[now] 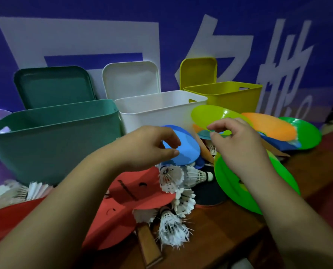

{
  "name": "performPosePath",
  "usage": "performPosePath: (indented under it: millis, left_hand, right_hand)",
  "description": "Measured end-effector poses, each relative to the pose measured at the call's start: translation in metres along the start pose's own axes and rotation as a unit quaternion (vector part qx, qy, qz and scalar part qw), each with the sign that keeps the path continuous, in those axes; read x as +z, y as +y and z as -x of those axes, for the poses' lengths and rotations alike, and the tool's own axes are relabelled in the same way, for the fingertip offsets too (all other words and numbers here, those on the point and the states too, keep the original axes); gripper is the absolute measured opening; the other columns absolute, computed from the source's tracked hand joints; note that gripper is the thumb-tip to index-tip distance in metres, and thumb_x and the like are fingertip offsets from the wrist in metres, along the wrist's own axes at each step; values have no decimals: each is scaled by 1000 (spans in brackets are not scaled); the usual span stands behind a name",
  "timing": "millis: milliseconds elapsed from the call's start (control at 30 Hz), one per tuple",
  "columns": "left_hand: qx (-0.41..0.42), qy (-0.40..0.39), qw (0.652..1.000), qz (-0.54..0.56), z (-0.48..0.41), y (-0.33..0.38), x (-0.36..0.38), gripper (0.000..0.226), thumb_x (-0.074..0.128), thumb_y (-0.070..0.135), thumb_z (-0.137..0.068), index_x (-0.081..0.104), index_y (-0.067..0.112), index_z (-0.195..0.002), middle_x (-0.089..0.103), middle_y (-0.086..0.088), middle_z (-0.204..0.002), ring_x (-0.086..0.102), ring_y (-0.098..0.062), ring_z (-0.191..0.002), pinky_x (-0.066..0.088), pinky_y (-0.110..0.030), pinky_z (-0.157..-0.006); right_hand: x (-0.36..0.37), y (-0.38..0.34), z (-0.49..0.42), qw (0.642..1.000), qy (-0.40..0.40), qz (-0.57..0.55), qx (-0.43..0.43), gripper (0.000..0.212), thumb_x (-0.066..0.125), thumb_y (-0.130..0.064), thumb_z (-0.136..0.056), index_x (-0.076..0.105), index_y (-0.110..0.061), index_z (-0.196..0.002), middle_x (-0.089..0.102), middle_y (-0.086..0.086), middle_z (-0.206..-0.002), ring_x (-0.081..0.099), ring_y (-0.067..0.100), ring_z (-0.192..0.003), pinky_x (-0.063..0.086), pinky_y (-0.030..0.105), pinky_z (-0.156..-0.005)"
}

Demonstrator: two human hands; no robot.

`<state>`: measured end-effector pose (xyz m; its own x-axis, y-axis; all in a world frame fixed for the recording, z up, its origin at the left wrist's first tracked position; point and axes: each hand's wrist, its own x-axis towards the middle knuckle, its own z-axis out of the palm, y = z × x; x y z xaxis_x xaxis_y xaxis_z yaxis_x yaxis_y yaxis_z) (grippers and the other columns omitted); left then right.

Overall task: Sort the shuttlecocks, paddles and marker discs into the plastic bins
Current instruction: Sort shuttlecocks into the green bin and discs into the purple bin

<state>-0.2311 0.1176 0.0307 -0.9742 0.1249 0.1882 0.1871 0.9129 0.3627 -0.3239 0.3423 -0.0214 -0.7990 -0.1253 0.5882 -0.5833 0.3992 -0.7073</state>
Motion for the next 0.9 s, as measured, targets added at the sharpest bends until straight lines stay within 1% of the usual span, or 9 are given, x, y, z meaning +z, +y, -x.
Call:
performPosePath:
  millis: [133, 200, 267, 333, 400, 500, 633, 800, 900]
  left_hand:
    - [-7, 11, 1000, 16, 1, -5, -2, 15, 68, 41, -98, 72, 37, -112, 71, 24, -109, 68, 4, -92, 54, -23, -85]
    - [-12, 14, 1000, 19, 1, -8, -3, 14, 69, 41, -97, 72, 38, -110, 72, 26, -106, 68, 4, -91, 55, -25, -86]
    - [-18, 14, 1000, 20, 1, -10, -3, 14, 69, 42, -97, 72, 39, -110, 72, 26, -105, 69, 3, -91, 57, -30, -88]
    - [-24, 13, 999, 25, 1, -10, -3, 13, 69, 42, -97, 72, 39, -109, 72, 25, -105, 69, 2, -92, 57, -32, -89]
    - [-25, 14, 999, 27, 1, -10, -3, 12, 68, 43, -97, 72, 40, -108, 72, 26, -104, 69, 2, -91, 57, -32, -88]
    - [-28, 16, 999, 29, 0, -11, -2, 12, 68, 42, -97, 72, 40, -108, 71, 29, -101, 68, 3, -90, 56, -29, -88]
    - [-31, 16, 999, 29, -1, -13, 0, 11, 68, 42, -98, 72, 42, -108, 72, 26, -102, 69, 2, -90, 56, -30, -87]
    - [-10, 21, 1000, 11, -2, -4, 6, 13, 66, 39, -99, 72, 39, -111, 69, 32, -103, 65, 9, -91, 53, -22, -82]
    - [55, 42, 997, -39, 0, 14, 14, 15, 63, 36, -100, 71, 37, -113, 68, 28, -107, 64, 8, -94, 53, -20, -83]
  right_hand:
    - [-6, 19, -4, 996, -12, 83, 12, 33, 70, -18, -95, 74, -37, -121, 57, -8, -118, 56, 6, -69, 35, 9, -61]
    - [-6, 24, -7, 993, -26, 109, 23, 40, 69, -17, -95, 71, -34, -132, 58, -3, -123, 58, 8, -67, 37, 7, -59]
    - [-3, 29, -10, 991, -37, 126, 22, 44, 69, -15, -95, 70, -29, -137, 61, 3, -129, 61, 14, -77, 37, 10, -64]
    - [1, 34, -13, 988, -47, 144, 31, 44, 67, -14, -96, 69, -26, -138, 62, 6, -132, 60, 20, -96, 33, 15, -74]
    - [4, 38, -15, 986, -51, 151, 42, 39, 64, -13, -99, 71, -21, -136, 63, 7, -133, 61, 22, -101, 36, 22, -81]
    - [4, 44, -18, 988, -35, 147, 40, 31, 58, -10, -102, 76, -16, -127, 66, 5, -130, 58, 14, -80, 36, 23, -77]
    - [0, 44, -20, 992, 11, 127, 15, 27, 61, -12, -104, 78, -16, -124, 70, 3, -122, 61, 15, -105, 33, 15, -85]
    - [-15, 42, -17, 995, 46, 87, -17, 23, 66, -19, -103, 80, -16, -120, 69, -3, -111, 59, 11, -100, 39, 18, -83]
    - [-29, 44, -14, 996, 59, 58, -30, 19, 66, -22, -103, 81, -15, -112, 70, -4, -106, 61, 11, -97, 38, 8, -76]
